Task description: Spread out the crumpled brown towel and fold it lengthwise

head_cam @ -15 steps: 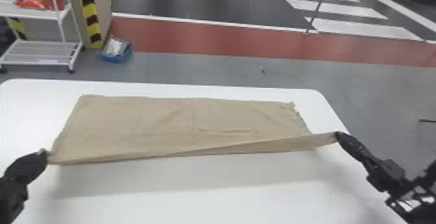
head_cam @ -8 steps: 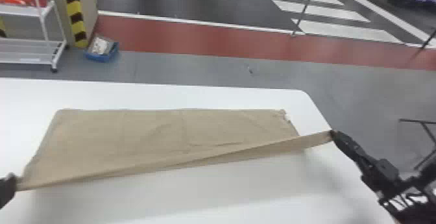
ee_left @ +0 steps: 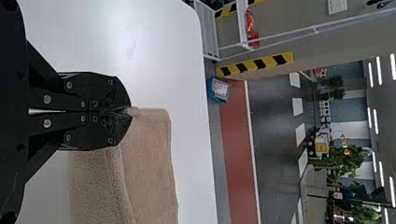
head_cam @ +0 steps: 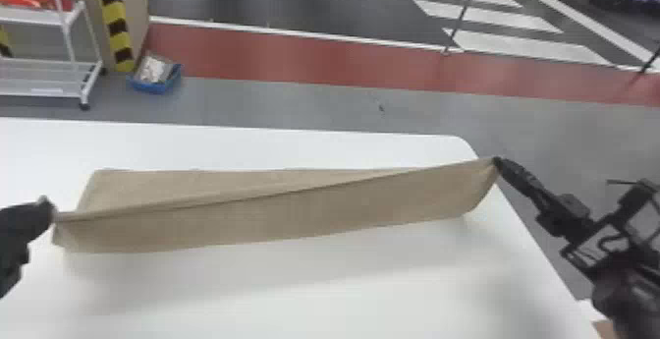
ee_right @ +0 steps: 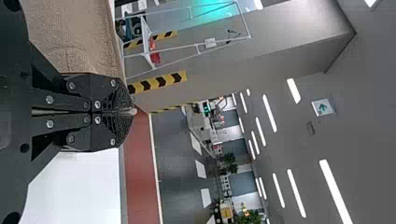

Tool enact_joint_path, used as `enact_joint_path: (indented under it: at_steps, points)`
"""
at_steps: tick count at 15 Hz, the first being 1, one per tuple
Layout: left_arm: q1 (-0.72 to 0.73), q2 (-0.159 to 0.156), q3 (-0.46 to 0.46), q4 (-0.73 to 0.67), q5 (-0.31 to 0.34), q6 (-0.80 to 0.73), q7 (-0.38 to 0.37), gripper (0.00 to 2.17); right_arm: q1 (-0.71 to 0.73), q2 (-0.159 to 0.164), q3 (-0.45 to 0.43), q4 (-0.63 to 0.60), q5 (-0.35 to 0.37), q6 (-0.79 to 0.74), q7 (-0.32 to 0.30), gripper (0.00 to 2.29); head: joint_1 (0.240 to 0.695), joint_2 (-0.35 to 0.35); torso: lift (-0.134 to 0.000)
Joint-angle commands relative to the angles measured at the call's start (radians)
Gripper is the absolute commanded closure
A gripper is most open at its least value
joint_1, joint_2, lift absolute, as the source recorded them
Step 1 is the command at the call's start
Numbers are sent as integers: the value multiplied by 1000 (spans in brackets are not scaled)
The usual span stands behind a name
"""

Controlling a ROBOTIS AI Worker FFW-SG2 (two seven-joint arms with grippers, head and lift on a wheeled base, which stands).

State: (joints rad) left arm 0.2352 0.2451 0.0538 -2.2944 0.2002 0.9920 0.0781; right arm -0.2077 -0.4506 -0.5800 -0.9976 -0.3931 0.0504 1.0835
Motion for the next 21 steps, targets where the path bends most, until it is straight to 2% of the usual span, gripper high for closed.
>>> enact_joint_path:
  at_steps: [1, 7, 13, 18, 19, 21]
  points:
    - [-105, -1, -61, 107, -10, 14, 19, 1170, -78, 1, 32, 63, 45, 1, -28, 1328, 695, -265, -124]
    - [-295, -24, -141, 339, -30, 14, 31, 1170, -131, 1, 61, 151, 62, -20, -93, 1328, 695, -258, -124]
    - [-405, -38, -176, 461, -41, -14, 39, 1170, -136, -3, 26, 218, 48, -51, -168, 1332, 695, -279, -124]
    - [-479, -38, -199, 573, -44, -48, 34, 1170, -202, -3, 86, 315, 92, -155, -225, 1328, 695, -283, -124]
    - [-488, -38, -201, 592, -44, -51, 34, 1146, -216, -2, 111, 326, 94, -165, -246, 1322, 695, -281, -124]
    - [-499, -38, -213, 622, -47, -88, 42, 869, -239, 1, 164, 327, 105, -174, -275, 1308, 695, -270, -124]
